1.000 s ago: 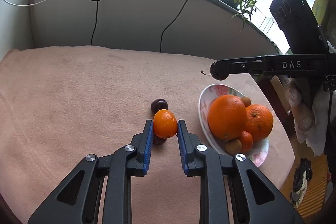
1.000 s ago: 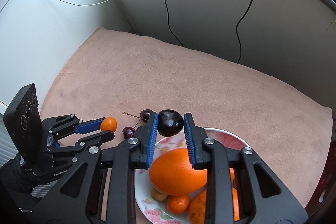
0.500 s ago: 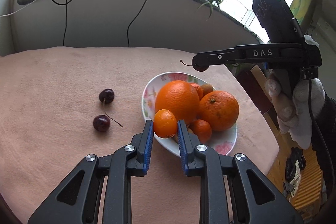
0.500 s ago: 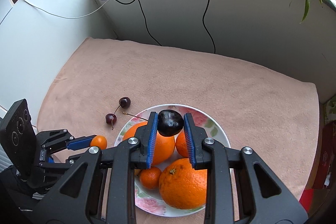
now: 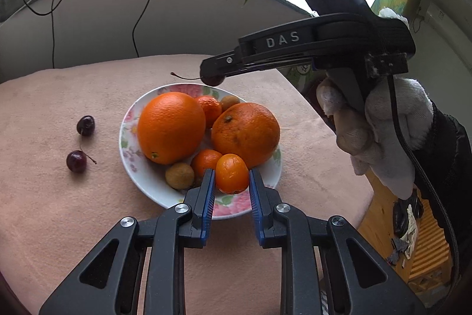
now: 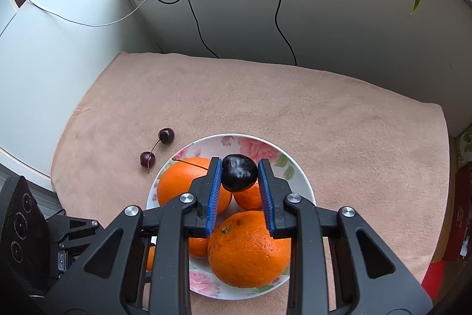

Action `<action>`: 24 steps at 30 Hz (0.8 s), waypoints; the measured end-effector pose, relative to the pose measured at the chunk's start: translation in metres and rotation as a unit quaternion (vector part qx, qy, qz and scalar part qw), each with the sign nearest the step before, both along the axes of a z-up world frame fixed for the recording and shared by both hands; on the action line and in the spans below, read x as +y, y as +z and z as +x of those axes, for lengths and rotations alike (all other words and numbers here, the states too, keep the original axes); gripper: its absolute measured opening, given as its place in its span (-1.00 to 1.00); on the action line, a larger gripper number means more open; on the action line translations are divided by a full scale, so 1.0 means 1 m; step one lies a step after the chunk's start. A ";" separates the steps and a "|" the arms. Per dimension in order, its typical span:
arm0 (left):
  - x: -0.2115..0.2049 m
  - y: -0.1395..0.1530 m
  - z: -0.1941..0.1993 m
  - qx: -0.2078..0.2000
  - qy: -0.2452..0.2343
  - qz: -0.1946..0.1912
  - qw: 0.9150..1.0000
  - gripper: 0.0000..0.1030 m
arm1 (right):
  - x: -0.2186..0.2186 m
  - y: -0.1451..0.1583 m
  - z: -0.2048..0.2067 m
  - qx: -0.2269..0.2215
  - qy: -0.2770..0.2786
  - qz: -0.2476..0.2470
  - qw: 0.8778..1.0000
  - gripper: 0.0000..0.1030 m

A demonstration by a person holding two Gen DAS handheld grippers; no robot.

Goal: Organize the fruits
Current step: 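Lift the cherry with the right gripper and carry it over the plate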

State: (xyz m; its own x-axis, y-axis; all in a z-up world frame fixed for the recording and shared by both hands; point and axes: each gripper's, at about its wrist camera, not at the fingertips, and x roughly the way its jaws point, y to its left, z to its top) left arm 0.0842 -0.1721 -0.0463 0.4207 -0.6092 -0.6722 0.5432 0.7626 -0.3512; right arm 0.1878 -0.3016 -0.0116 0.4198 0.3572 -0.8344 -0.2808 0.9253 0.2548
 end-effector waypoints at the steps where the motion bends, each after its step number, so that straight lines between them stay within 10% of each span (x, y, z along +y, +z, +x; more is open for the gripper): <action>1: -0.004 0.000 -0.001 -0.003 -0.002 0.003 1.000 -0.59 | 0.000 -0.001 0.000 -0.001 0.000 -0.001 1.000 -0.49; 24: -0.029 0.003 -0.007 -0.021 -0.018 0.025 0.999 -0.58 | 0.003 -0.007 0.004 0.002 0.003 -0.011 1.000 -0.49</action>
State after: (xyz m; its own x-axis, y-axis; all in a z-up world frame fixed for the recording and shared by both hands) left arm 0.0774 -0.2014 -0.0432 0.4270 -0.5904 -0.6849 0.5838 0.7584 -0.2898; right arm 0.1919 -0.2989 -0.0190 0.4140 0.3416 -0.8437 -0.2860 0.9288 0.2357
